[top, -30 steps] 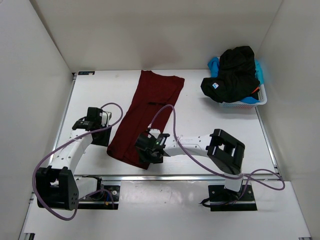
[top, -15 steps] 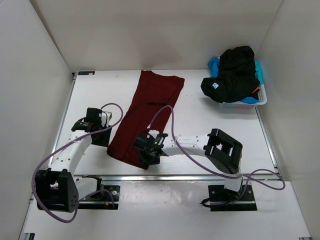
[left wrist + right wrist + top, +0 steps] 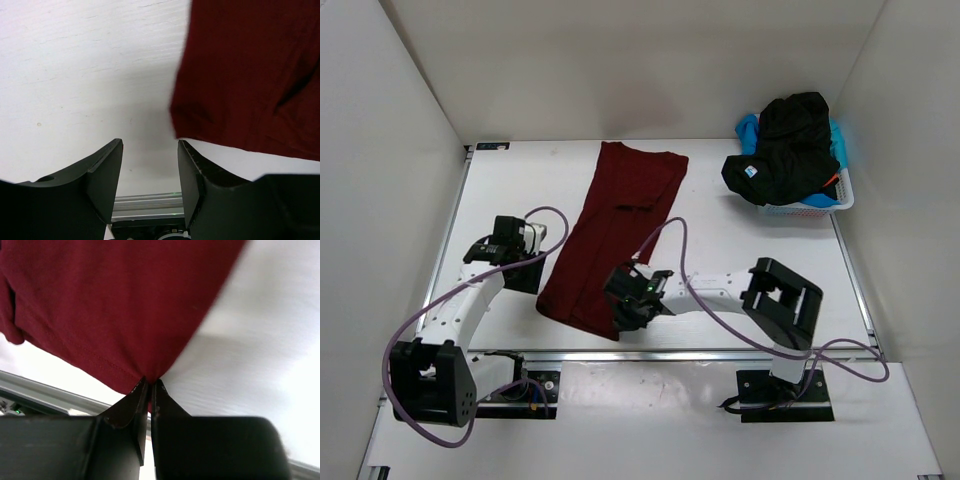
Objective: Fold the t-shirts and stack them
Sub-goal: Rotate the tshirt 90 degrees, then grab the bottom of the folded rectangular tshirt with both arms
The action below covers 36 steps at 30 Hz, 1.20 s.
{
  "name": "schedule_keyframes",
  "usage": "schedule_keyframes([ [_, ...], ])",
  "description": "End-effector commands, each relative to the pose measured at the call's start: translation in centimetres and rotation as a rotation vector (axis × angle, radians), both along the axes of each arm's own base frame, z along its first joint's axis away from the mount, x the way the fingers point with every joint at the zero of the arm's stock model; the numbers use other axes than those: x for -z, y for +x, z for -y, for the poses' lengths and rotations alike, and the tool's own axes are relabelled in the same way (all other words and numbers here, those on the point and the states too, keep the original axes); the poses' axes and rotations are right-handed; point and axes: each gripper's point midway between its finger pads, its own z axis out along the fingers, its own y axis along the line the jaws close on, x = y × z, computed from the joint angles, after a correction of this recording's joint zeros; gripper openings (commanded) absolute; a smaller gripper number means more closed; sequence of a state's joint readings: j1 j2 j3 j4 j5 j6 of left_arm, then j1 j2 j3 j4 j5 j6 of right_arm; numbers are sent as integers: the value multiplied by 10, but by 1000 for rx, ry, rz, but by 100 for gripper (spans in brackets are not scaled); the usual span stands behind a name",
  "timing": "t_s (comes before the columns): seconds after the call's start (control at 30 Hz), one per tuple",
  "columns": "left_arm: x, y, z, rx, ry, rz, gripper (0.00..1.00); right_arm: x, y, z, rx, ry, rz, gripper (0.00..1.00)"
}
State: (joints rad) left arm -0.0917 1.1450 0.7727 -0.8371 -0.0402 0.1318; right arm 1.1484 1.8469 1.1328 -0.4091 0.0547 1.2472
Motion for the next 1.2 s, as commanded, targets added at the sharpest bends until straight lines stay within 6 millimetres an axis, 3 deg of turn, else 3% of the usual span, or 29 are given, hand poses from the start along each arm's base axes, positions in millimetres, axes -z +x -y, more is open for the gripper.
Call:
schedule_keyframes([
  [0.0, -12, 6, 10, 55, -26, 51, 59, 10, -6, 57, 93, -111, -17, 0],
  [0.07, -17, 9, 25, 126, -58, 51, 59, 16, -6, 94, 143, -151, -7, 0],
  [0.13, -28, 13, 42, 199, -86, 65, 59, -1, -3, 115, 183, -106, 25, 0],
  [0.17, -31, 12, 56, 250, -105, 66, 60, 9, -5, 137, 194, -143, 20, 0],
  [0.23, -46, 15, 82, 330, -159, 91, 60, 5, -4, 159, 207, -111, 40, 0],
  [0.3, -55, 6, 112, 422, -246, 95, 61, 2, -4, 167, 179, -73, 76, 1],
  [0.4, -55, -11, 147, 503, -375, 54, 66, -3, -2, 181, 148, -36, 116, 22],
  [0.53, -19, -35, 160, 422, -416, -73, 65, -12, -2, 201, 146, -38, 168, 42],
  [0.6, 0, -40, 163, 370, -410, -139, 64, -21, 3, 204, 137, 1, 196, 46],
  [0.7, 10, -38, 160, 266, -484, -192, 62, -30, 5, 202, 109, 44, 215, 47],
  [0.8, 32, -53, 154, 154, -545, -263, 63, -36, 6, 194, 59, 39, 240, 47],
  [0.93, 31, -57, 168, 180, -557, -234, 64, -29, 6, 188, 27, -7, 206, 47],
  [1.03, 43, -68, 162, 121, -562, -260, 66, -30, 8, 181, 13, 7, 207, 47],
  [1.17, 48, -63, 164, 41, -602, -265, 66, -25, 5, 178, 15, 20, 186, 46],
])
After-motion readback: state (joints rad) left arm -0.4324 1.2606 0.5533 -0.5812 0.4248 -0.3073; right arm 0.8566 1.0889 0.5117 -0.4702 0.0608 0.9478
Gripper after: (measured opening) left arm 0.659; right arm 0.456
